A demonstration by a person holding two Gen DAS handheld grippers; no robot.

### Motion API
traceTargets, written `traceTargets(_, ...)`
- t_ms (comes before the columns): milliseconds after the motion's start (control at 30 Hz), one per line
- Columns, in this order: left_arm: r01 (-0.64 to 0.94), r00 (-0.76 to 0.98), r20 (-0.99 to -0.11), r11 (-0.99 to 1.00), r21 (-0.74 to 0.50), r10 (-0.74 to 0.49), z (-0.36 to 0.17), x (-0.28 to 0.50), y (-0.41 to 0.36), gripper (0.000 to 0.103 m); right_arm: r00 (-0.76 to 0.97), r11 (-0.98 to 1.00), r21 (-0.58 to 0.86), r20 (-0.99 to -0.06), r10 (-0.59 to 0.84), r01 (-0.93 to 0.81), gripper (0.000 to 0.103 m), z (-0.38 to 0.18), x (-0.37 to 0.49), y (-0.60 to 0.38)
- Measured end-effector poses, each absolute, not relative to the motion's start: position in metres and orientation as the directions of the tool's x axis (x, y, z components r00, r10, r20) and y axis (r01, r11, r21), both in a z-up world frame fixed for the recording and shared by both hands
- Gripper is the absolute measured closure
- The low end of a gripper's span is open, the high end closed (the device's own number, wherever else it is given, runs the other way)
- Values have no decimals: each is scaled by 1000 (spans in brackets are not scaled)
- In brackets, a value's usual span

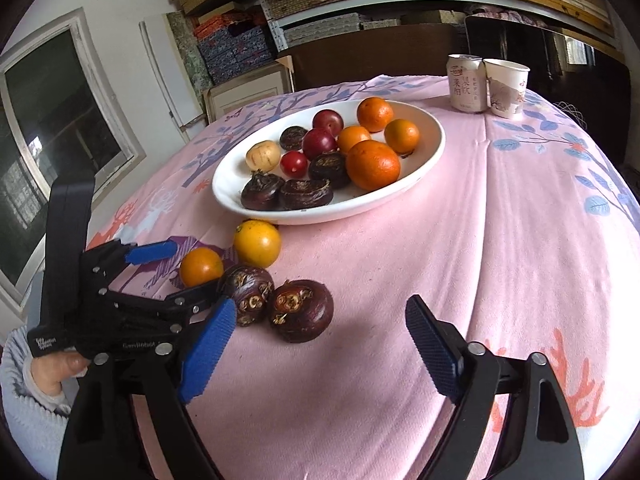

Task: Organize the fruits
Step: 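Grasp an orange with the left tool while the right tool grasps a dark purple fruit, then place the orange on the plate with the left tool while the right tool places the dark fruit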

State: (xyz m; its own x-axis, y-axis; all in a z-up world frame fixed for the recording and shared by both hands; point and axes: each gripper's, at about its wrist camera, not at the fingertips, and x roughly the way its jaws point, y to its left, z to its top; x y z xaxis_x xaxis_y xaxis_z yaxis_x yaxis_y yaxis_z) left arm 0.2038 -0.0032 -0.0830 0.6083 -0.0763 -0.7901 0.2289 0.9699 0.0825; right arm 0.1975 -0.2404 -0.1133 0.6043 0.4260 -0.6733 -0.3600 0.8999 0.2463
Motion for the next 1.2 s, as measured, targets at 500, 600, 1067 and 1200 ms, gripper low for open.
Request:
traceTargets(500,353,594,-781,935,34,-196,-80,199,-21,65,531,875,209,-725,438,-436,62,-124,207,-213)
traceTargets(600,352,600,-772,936,23,-207,-78,197,-21,66,547,870,235,-699,461,-433,63,-119,204,-219)
traceTargets(1067,230,741,-648,973,0,-175,-14,228,10,66,643,856,335,-566,516,-393,63,-77,218,-252)
traceTargets(1200,218,729,-662,976,-17,-174,-17,264,3,66,643,870,295,-588,492,-396,63,-72,247,-234)
